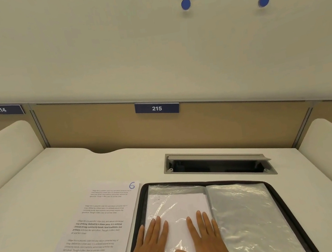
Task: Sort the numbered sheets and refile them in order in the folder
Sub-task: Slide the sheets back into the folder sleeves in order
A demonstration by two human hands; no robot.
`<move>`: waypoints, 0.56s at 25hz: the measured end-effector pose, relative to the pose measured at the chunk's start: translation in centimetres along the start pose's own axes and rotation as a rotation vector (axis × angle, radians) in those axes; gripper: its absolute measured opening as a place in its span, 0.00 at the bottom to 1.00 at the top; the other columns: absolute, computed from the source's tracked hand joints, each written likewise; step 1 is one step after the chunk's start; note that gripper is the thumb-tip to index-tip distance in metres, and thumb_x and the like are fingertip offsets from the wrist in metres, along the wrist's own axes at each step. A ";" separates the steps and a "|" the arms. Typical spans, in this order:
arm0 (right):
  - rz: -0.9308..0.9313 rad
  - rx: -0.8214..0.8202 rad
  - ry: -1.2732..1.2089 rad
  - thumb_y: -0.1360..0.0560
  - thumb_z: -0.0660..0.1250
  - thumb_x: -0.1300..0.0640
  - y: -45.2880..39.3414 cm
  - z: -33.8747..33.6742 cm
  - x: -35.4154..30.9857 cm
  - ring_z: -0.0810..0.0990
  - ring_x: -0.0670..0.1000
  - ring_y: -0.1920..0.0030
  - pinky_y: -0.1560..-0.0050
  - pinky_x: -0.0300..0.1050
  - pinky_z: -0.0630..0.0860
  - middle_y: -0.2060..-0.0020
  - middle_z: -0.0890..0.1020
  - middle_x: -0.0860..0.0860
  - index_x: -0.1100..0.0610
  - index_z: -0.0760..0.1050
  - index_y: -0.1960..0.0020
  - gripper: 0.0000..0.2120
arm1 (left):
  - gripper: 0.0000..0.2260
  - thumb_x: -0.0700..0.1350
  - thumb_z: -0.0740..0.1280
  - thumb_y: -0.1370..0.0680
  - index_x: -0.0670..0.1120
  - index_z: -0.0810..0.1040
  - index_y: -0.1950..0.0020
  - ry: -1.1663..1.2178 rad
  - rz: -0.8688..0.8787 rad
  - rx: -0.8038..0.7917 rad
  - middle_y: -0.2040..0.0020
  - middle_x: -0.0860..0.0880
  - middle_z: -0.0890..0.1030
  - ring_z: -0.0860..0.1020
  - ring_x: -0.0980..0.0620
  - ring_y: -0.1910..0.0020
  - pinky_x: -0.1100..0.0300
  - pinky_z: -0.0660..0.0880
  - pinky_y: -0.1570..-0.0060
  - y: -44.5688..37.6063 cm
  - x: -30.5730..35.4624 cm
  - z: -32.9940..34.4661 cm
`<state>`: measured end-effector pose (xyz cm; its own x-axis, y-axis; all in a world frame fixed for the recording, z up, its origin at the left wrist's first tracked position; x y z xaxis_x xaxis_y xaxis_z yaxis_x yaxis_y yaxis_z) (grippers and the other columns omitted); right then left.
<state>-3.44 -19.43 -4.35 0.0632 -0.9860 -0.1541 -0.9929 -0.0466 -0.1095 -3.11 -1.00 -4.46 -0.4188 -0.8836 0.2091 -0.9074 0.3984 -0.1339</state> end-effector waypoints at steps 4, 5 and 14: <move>0.018 -0.062 -0.081 0.35 0.54 0.16 -0.6 0.5 -0.1 0.54 0.56 0.20 0.27 0.56 0.47 0.30 0.73 0.58 0.50 0.73 0.31 0.48 | 0.45 0.81 0.55 0.31 0.46 0.79 0.32 0.024 0.003 0.038 0.33 0.47 0.79 0.77 0.46 0.33 0.47 0.53 0.29 -0.9 -0.9 -1.7; 0.044 -0.101 -0.090 0.36 0.53 0.16 -0.9 0.3 -0.3 0.67 0.58 0.25 0.27 0.54 0.46 0.34 0.78 0.57 0.49 0.77 0.34 0.47 | 0.44 0.80 0.56 0.30 0.46 0.79 0.32 0.016 0.003 0.072 0.33 0.48 0.79 0.78 0.47 0.34 0.48 0.54 0.29 -1.2 -1.6 -2.6; -0.014 -0.212 -0.198 0.40 0.34 0.20 -8.5 -3.1 -6.9 0.45 0.51 0.19 0.22 0.49 0.40 0.19 0.48 0.46 0.45 0.49 0.19 0.55 | 0.39 0.74 0.49 0.22 0.46 0.77 0.30 -0.124 -0.268 0.093 0.29 0.46 0.75 0.74 0.44 0.30 0.45 0.56 0.30 -2.4 -15.0 -5.9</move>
<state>4.21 -12.71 0.64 0.0751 -0.9354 -0.3454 -0.9893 -0.1133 0.0917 5.15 12.73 -1.60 -0.1526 -0.9797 0.1300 -0.9754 0.1281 -0.1797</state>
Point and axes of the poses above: each hand's wrist, its own y-axis away from the middle knuckle, its own z-axis out of the palm, x = y × z, the point moved 5 cm from there along -y, towards the middle knuckle
